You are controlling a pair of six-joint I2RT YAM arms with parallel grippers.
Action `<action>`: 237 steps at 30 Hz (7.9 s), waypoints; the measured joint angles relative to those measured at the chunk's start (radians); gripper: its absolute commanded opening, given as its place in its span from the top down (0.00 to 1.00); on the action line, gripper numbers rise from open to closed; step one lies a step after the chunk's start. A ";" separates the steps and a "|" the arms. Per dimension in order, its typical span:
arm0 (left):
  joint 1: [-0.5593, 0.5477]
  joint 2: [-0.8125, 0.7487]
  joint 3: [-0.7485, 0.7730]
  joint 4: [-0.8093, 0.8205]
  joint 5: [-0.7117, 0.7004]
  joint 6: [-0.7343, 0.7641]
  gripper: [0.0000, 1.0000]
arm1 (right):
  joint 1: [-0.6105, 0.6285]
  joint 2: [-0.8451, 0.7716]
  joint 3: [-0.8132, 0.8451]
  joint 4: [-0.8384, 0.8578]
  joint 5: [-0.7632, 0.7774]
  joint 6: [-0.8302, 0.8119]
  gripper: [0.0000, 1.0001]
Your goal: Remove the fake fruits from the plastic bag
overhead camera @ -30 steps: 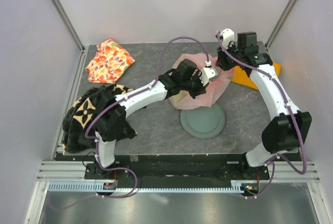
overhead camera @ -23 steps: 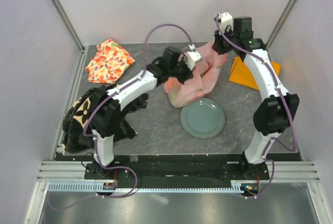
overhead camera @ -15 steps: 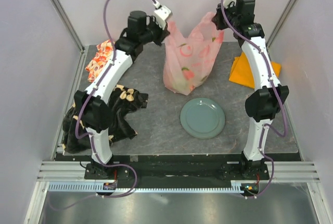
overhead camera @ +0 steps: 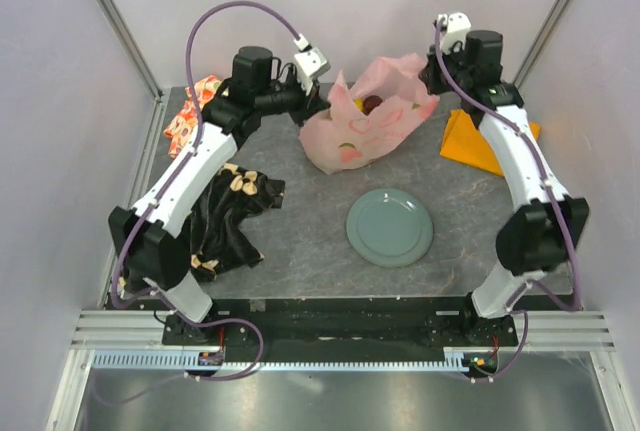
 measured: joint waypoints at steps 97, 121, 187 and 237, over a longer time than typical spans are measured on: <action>-0.121 -0.337 -0.526 -0.164 0.082 0.089 0.98 | 0.193 0.251 -0.030 -0.297 -0.105 -0.060 0.38; -0.108 -0.478 -0.643 -0.317 0.073 0.200 0.98 | 0.480 -0.011 -0.396 -0.404 -0.091 -0.013 0.41; -0.047 -0.412 -0.654 -0.196 0.016 0.225 0.98 | 0.481 0.126 -0.150 -0.440 0.022 -0.132 0.30; 0.005 -0.348 -0.584 -0.152 0.010 0.162 0.98 | 0.438 -0.399 -0.441 -0.528 -0.033 -0.516 0.84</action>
